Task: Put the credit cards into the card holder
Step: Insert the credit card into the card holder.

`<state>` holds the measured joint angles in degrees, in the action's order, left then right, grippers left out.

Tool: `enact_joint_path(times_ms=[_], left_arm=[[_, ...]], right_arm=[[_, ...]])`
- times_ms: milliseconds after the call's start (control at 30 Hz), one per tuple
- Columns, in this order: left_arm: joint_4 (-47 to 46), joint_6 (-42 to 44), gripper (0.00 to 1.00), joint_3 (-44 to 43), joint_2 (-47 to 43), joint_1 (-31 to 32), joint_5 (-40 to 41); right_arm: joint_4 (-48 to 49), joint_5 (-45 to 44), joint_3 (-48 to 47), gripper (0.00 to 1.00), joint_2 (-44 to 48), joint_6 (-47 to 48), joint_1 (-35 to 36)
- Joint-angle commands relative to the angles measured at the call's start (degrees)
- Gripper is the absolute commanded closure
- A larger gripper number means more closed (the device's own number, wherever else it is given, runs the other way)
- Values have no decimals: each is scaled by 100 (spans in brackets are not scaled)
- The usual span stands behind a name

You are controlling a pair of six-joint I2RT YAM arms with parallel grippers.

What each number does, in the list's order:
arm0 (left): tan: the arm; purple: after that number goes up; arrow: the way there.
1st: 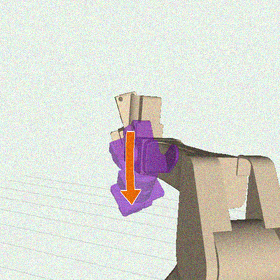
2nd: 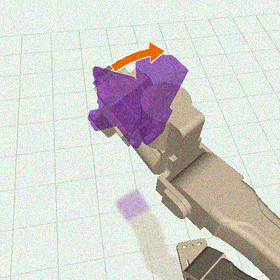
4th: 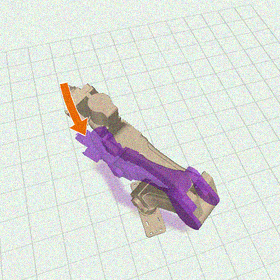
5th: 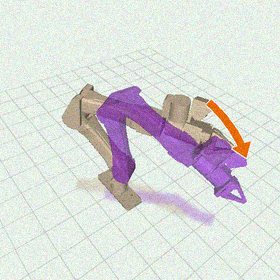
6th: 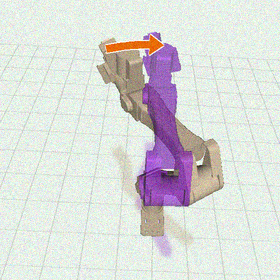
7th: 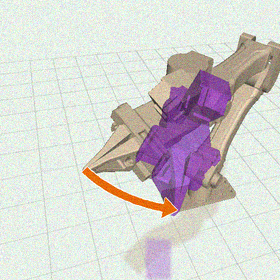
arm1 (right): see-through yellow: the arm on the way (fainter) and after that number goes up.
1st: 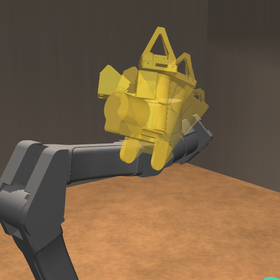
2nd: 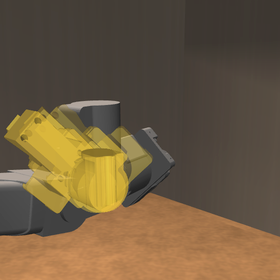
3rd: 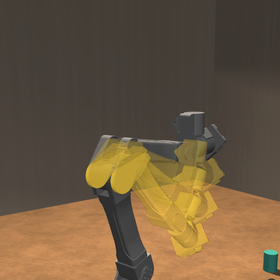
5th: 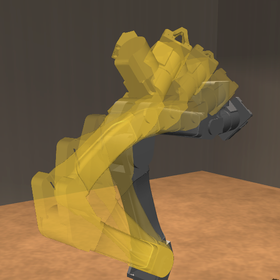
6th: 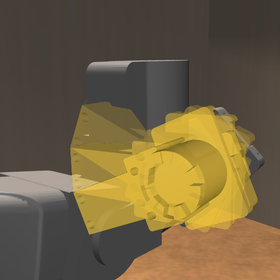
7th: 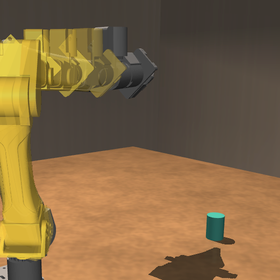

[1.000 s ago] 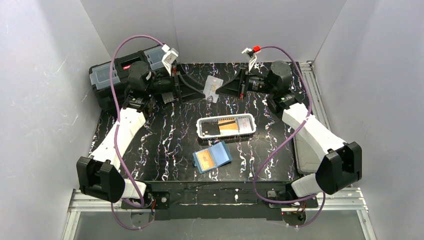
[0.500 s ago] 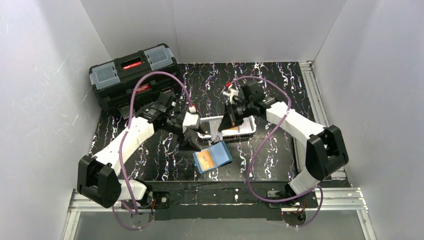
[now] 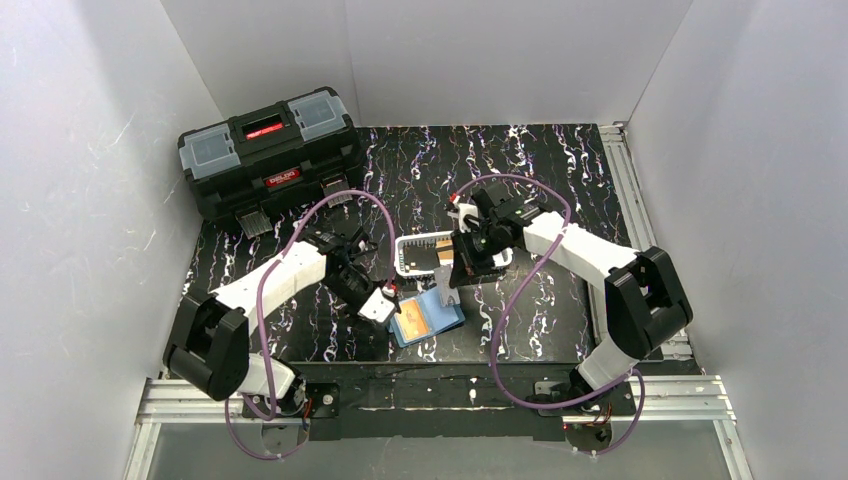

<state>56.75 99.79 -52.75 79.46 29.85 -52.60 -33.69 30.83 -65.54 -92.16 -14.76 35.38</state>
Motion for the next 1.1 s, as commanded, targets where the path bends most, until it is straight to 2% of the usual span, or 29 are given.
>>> enact_joint_path(times_ms=[0,100,400,1067], left_arm=[[-19,583,43,97,117,105,28],[-197,626,47,133,229,172,79],[-350,821,47,151,422,257,209],[-728,930,54,485,263,316,473]], right_arm=[[6,-441,156,99,313,50,-43],[73,-518,297,99,425,-5,-127],[170,-433,498,99,520,-27,-259],[533,-238,797,99,426,-140,-251]])
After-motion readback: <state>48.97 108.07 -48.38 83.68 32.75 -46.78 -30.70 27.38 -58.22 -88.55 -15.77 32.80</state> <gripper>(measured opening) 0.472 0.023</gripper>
